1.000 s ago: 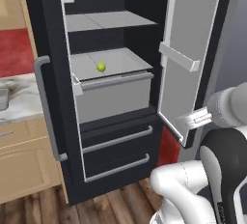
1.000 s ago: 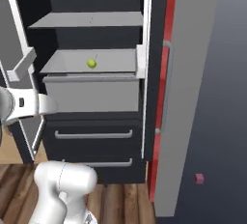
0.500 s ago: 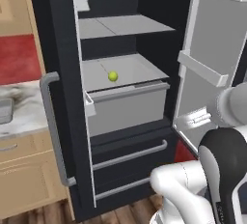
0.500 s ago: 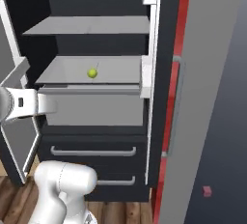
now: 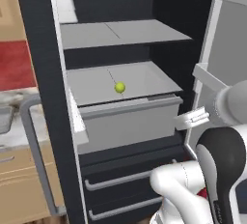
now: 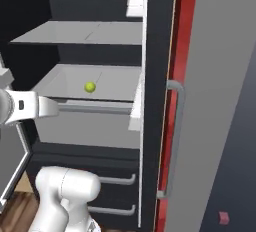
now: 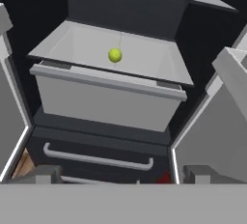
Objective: Pick the peach and pear from the fridge and place them inside the tupperware on the counter.
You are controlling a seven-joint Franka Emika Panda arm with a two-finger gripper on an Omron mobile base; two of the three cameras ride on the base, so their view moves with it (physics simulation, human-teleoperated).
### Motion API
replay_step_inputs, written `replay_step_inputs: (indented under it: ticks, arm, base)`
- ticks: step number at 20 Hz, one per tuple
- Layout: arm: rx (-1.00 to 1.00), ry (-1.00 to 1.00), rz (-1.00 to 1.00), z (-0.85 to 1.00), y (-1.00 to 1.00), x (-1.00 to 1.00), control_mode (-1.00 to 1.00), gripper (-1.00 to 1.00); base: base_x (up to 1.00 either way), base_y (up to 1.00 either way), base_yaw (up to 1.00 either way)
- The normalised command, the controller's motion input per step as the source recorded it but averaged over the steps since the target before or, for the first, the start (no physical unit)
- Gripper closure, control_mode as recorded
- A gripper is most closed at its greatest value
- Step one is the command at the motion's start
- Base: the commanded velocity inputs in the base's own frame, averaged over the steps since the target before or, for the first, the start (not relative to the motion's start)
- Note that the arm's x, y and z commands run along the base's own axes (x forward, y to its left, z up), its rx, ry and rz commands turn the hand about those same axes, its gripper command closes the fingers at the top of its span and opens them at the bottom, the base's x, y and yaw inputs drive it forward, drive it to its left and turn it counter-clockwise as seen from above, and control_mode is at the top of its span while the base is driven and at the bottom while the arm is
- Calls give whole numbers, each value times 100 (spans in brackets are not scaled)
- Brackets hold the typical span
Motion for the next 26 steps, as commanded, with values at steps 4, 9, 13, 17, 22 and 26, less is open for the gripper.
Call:
replay_step_inputs:
  ticks: [4,9,13,17,22,26]
  arm:
    - [0,0,0,0,0,0,100,-100]
    - [0,0,0,0,0,0,100,-100]
    - [0,0,0,0,0,0,100,-100]
    - [0,0,0,0,0,0,100,-100]
    - [0,0,0,-10,7,4,-100,-100]
    - [0,4,-1,-41,32,49,-100,-100]
  base:
    - [34,-46,23]
    - [62,-3,7]
    - [80,15,0]
    - [51,8,0]
    - [10,28,0]
    - [0,0,0]
